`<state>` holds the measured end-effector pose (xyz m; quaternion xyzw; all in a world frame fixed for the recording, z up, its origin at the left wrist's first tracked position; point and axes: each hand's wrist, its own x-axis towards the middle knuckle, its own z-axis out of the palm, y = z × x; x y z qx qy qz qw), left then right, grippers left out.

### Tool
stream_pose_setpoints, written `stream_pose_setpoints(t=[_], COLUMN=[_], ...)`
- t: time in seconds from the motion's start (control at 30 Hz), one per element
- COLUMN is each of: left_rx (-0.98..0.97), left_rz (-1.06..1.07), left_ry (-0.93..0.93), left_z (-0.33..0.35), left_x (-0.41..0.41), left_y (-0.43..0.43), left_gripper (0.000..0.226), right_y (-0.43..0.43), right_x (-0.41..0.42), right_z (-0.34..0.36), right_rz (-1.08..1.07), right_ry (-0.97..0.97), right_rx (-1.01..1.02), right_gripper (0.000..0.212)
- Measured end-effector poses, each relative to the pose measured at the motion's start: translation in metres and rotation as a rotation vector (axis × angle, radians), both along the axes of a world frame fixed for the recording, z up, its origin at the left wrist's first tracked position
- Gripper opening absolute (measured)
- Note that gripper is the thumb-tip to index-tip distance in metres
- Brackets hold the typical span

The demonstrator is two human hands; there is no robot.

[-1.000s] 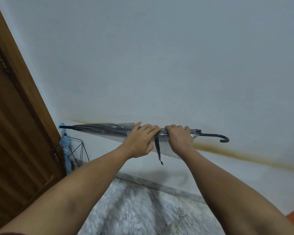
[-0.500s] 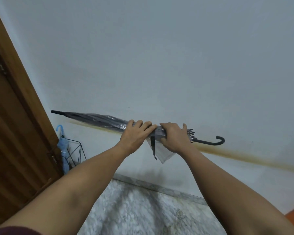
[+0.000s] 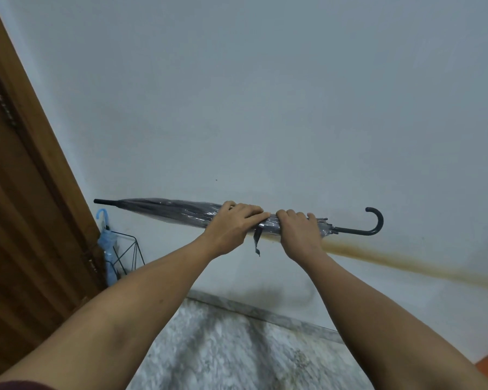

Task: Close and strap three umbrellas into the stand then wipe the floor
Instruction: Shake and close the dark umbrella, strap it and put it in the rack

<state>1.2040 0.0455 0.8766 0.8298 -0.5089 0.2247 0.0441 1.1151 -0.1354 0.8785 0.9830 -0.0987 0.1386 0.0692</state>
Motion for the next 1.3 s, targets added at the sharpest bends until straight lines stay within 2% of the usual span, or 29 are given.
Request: stream_pose_setpoints(t=[0.07,0.23,0.43,0.5,0.63,0.87,1.13,1.2,1.3], left_rx=[-0.004,0.154,0.050,0.041,0.023,0.016,0.009,-0.015,-0.039], left_rz=[-0.022,0.122,0.122,0.116,0.141,0.109,0.003,0.006,-0.002], left_ry=[-0.049,-0.096,-0.107,-0.085,0.015,0.136,0.258,0.210,0.021], left_z=[-0.002,-0.009,-0.017,-0.019,-0.017,-0.012,-0.007,-0.009,-0.019], left_x=[-0.004,-0.009,-0.008,-0.004,0.002,0.009,0.014,0.012,0.011], left_y=[0.000,0.000,0.004,0.004,0.002,0.005,0.005,0.005,0.006], left_gripper=[0.056,0.078,0.066,0.068,0.082,0.069,0.052,0.054,0.061], right_y=[-0.001,-0.002,-0.001,0.000,0.006,0.016,0.004,0.004,0.004], right_x=[0.003,0.010,0.014,0.015,0.009,-0.003,-0.003,0.002,0.010], right_z=[0.003,0.019,0.018,0.014,0.006,-0.017,-0.022,-0.013,0.000], right_rz=[-0.006,0.000,0.034,0.022,0.087,0.108,0.030,0.009,-0.008], right_ry=[0.044,0.203,0.322,0.275,0.113,0.025,-0.007,0.045,0.155], right_rx=[0.015,0.269,0.396,0.344,0.140,-0.016,-0.053,-0.027,0.084], right_gripper=[0.030,0.021,0.012,0.019,0.048,0.073,0.048,0.042,0.032])
